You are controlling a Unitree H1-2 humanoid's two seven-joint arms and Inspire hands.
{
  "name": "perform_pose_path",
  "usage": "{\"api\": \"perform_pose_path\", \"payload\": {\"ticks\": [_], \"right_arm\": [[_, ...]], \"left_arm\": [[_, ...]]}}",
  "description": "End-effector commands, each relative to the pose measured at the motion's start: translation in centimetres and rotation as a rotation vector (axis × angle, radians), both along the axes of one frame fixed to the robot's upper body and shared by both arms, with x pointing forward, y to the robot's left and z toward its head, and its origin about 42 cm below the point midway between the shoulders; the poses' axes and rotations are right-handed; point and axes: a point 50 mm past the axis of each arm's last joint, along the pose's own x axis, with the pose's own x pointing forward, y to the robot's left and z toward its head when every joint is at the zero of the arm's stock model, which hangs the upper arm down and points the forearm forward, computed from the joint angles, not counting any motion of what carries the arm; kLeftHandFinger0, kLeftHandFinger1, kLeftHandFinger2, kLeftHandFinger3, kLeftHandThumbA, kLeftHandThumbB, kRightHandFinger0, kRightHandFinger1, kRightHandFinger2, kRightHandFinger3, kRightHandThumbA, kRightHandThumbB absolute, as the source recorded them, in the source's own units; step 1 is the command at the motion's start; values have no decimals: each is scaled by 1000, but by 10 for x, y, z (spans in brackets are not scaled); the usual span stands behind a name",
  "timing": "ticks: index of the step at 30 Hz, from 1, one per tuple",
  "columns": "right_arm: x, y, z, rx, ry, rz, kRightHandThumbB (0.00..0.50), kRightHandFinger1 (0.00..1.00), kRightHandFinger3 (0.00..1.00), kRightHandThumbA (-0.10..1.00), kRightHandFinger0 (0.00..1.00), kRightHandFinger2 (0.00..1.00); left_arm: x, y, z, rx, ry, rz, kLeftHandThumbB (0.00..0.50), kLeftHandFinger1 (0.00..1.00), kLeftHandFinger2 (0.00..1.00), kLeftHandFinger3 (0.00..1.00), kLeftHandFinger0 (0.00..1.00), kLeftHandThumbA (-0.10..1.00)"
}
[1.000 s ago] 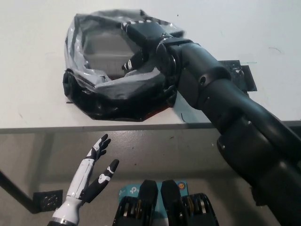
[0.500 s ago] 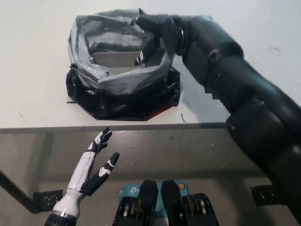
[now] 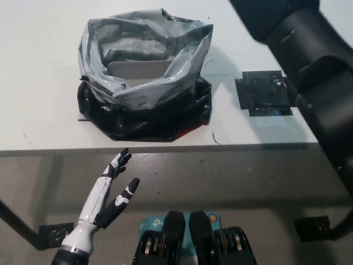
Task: Use the right hand to pick up a small rectangular container and put it into a plastic bag and lift the bag
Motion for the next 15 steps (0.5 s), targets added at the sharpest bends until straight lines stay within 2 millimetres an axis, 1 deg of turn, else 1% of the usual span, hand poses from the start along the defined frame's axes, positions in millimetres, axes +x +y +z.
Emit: {"api": "perform_pose_path", "payload": {"ticks": [1,2,4,5,7,9,10,11,12,15], "right_arm": [[-18,-10,51,55,19,102,500,1000,1000,1000,1000,1000],[-18,-11,49,25,46,108,500,1000,1000,1000,1000,1000],[-22,-17,37,-9,177,157,500,1000,1000,1000,1000,1000],[-25,-19,33,-28,206,164,500,1000,1000,1000,1000,1000],[-35,-26,18,-111,255,191,499,1000,1000,1000,1000,1000],[-42,-32,7,-142,284,200,500,1000,1000,1000,1000,1000],[-45,-34,4,-156,282,187,500,1000,1000,1000,1000,1000],[-53,-40,-3,-214,248,169,500,1000,1000,1000,1000,1000],[-56,-43,-7,-236,221,169,500,1000,1000,1000,1000,1000],[-56,-61,-21,-321,93,88,500,1000,1000,1000,1000,1000]], "left_arm": [[4,2,12,9,-42,-3,241,1000,1000,1000,1000,836],[5,2,12,5,-40,-4,240,1000,1000,1000,1000,832],[6,3,13,14,-43,-5,237,1000,1000,1000,1000,833],[6,3,13,15,-41,-5,236,1000,1000,1000,1000,833],[5,2,12,9,-36,-7,236,1000,1000,1000,1000,833],[6,4,11,12,-39,-5,236,1000,1000,1000,1000,836],[5,5,11,13,-38,-4,236,1000,1000,1000,1000,836],[5,6,10,8,-37,-1,235,1000,1000,1000,1000,835],[4,7,10,5,-35,2,236,1000,1000,1000,1000,833],[2,8,6,10,-29,9,247,1000,1000,1000,1000,843]]}}
